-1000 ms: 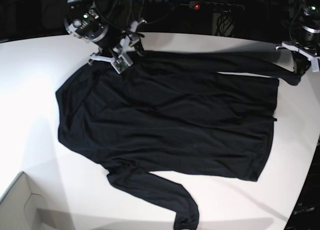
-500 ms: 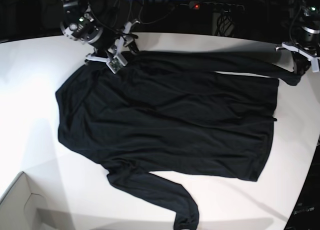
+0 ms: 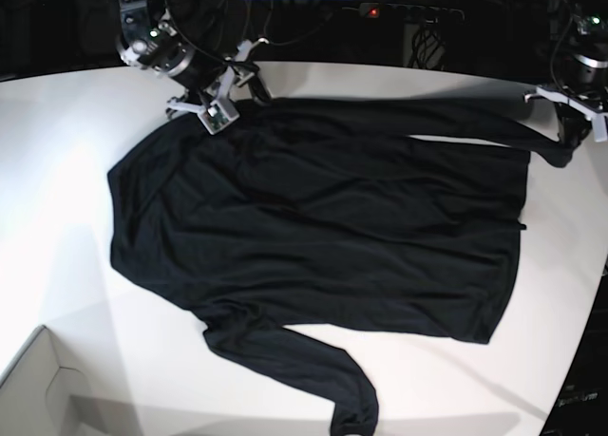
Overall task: Layout the t-shirt on the table in an organized manner, then fold the t-shirt properly
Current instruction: 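Release and reposition the right gripper along the shirt's shoulder edge, then grasp the shoulder edge with the right gripper while the left holds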
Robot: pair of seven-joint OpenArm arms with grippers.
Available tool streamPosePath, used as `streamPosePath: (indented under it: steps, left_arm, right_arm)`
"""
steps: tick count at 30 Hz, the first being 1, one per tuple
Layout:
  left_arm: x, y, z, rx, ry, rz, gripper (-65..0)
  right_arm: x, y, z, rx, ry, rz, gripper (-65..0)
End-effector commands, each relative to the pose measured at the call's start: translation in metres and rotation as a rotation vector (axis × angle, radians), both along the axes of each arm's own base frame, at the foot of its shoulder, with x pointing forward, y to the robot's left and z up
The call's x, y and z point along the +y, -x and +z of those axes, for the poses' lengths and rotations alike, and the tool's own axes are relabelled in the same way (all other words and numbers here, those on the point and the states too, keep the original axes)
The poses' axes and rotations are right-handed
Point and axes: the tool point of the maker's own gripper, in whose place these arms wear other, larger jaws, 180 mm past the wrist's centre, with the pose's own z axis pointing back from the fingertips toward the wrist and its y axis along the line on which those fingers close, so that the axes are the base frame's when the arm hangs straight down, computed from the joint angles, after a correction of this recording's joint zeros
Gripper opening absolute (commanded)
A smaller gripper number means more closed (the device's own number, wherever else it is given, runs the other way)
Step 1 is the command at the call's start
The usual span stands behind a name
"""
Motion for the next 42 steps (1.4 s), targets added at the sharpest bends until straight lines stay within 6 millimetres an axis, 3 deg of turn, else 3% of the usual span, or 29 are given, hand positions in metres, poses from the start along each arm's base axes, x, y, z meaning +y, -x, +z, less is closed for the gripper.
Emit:
streamPosePath:
  steps: [1,4,8,15,26,33,42]
  left_arm:
    - [0.003,-0.004,0.011,-0.037,-0.015,-0.007,-64.9]
    - [0.003,-0.004,0.011,-0.037,-0.015,-0.007,-64.9]
    - [0.003,-0.004,0.011,-0.038,-0.015,-0.007,-64.9]
    - [0.003,-0.004,0.012,-0.042,-0.011,-0.005,-64.9]
    - [0.001,-0.009,0.017,-0.063,-0.012,-0.009,-64.9]
    - [0.002,-0.022,0.027,-0.116,-0.006,0.004,-64.9]
    - [-0.001,-0.053,0.051,-0.22,-0.002,0.001,-64.9]
  right_arm:
    - [-0.005,0.02,-0.015,0.072,0.061,0.031,-38.5]
    - [-0.008,0.023,-0.015,0.062,0.057,0.035,-47.6]
    - [-0.013,0.023,-0.015,0.061,0.063,0.025,-65.0]
    - [-0.019,0.017,-0.006,0.026,0.081,0.035,-65.0]
    - [-0.012,-0.011,0.079,-0.221,0.08,0.062,-65.0]
    - [-0.01,-0.013,0.085,-0.239,0.076,0.066,-65.0]
    - [-0.022,-0.044,0.101,-0.317,0.097,0.029,-65.0]
